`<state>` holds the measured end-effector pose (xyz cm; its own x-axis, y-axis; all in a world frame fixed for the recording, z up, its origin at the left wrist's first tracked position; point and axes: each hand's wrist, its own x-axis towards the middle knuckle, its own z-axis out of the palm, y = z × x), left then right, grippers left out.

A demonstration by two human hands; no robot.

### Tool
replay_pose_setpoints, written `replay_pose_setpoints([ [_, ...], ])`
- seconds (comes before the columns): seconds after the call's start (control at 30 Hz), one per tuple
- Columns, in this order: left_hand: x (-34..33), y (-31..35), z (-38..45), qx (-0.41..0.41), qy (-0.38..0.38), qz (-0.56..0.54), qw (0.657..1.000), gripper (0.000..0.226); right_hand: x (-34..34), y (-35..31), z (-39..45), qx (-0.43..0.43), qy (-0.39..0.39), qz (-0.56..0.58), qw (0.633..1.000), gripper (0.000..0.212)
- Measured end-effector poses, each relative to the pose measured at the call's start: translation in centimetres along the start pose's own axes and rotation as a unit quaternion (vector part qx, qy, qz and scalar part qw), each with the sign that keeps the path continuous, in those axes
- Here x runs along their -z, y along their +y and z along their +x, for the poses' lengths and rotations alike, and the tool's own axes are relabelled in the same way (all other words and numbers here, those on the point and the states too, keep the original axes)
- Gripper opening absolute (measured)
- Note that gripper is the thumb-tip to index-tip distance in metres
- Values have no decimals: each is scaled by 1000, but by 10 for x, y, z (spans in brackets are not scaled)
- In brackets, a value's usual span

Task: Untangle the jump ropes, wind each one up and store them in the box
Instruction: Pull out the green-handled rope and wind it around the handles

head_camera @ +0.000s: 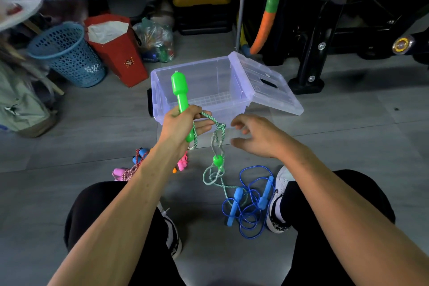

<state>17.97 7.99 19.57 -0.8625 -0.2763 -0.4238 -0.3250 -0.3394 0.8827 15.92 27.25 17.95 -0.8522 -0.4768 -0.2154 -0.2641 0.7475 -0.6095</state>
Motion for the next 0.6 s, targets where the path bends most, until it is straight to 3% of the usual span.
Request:
replay_pose_setpoints([
  [0.07, -1, 2, -5, -6, -17, 2, 1000, 4, -4, -9, 2, 17, 13, 69, 997, 46],
  [0.2, 2, 9, -11, -8, -14, -20, 1000, 6, -7, -20, 6, 58, 30, 146, 987, 15],
  [0.33, 8, 14, -12, -12, 9, -34, 999, 18, -1, -24, 5, 43, 77, 207, 974, 9],
  [0.47, 8, 16, -13, -14, 9, -45, 999, 20, 1, -27, 4, 38, 41, 240, 969, 31],
  [0.6, 5, 15, -14, -12, -14, -32, 999, 20, -2, -31, 5, 55, 41, 252, 965, 4],
])
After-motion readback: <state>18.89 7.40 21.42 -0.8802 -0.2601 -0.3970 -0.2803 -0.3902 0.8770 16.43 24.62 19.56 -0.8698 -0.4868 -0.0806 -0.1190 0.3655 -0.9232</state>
